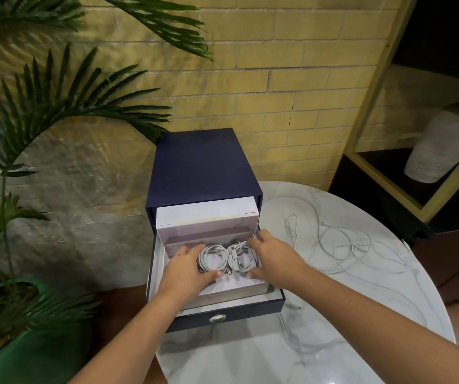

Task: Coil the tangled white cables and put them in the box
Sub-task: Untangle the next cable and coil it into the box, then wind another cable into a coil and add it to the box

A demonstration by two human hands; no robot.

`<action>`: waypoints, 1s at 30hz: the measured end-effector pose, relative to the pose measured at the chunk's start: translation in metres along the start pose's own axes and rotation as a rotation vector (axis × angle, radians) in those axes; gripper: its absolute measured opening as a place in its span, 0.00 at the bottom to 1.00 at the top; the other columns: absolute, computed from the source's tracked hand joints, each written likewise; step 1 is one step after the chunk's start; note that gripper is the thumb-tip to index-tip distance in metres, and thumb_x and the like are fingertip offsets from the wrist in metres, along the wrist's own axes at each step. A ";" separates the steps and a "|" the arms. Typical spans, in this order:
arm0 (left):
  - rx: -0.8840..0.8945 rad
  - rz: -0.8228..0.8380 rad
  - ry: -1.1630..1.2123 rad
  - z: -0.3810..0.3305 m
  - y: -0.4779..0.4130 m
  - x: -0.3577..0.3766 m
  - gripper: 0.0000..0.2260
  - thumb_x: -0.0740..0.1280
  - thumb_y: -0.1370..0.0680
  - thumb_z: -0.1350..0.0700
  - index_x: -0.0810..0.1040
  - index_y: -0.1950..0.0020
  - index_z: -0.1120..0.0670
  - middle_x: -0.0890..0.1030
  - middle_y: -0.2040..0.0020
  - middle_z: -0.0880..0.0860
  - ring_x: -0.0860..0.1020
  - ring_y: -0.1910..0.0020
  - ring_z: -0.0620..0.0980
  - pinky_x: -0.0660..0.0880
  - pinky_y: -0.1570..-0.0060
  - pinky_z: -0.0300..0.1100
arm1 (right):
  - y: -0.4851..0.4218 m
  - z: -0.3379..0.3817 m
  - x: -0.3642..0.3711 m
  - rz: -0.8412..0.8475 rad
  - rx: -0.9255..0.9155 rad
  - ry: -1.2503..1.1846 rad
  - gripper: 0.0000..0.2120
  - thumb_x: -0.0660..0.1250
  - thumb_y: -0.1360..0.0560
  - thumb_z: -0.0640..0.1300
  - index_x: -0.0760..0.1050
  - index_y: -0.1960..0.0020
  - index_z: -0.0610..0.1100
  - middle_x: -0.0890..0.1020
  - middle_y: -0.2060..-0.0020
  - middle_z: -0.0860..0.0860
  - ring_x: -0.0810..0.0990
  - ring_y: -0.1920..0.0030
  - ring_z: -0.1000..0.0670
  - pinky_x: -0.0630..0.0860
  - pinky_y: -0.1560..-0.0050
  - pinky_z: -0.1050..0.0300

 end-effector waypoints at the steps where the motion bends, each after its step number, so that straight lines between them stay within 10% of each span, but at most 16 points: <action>1: 0.000 -0.005 0.002 -0.001 0.000 0.000 0.35 0.73 0.31 0.39 0.67 0.27 0.46 0.72 0.33 0.51 0.71 0.35 0.53 0.69 0.35 0.46 | 0.000 0.000 0.000 0.004 0.001 0.002 0.30 0.72 0.28 0.51 0.67 0.29 0.47 0.67 0.33 0.47 0.77 0.43 0.44 0.77 0.46 0.53; 10: -0.045 0.004 -0.028 -0.002 -0.003 -0.005 0.39 0.72 0.32 0.36 0.66 0.27 0.51 0.73 0.31 0.52 0.70 0.32 0.53 0.69 0.35 0.47 | 0.002 -0.004 -0.007 0.022 -0.003 -0.060 0.32 0.70 0.28 0.57 0.65 0.28 0.50 0.70 0.36 0.49 0.77 0.44 0.46 0.75 0.48 0.55; 20: 0.160 -0.217 -0.045 -0.059 0.009 -0.013 0.09 0.64 0.23 0.43 0.74 0.50 0.47 0.72 0.50 0.46 0.71 0.46 0.48 0.68 0.44 0.45 | 0.042 -0.076 -0.028 -0.129 0.098 -0.242 0.19 0.66 0.25 0.58 0.74 0.38 0.52 0.71 0.60 0.58 0.73 0.58 0.56 0.71 0.56 0.61; 30: 0.485 0.157 0.250 -0.179 0.037 0.087 0.03 0.66 0.23 0.56 0.77 0.51 0.49 0.76 0.57 0.43 0.74 0.59 0.40 0.68 0.57 0.27 | 0.108 -0.176 0.019 0.080 0.168 -0.273 0.12 0.67 0.25 0.55 0.78 0.44 0.52 0.76 0.58 0.56 0.72 0.61 0.60 0.70 0.57 0.62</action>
Point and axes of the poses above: each hand's wrist, its own y-axis away from the middle knuckle, its own x-axis out of the palm, z = x × y, the point moved 4 cm from there along -y, towards the middle knuckle
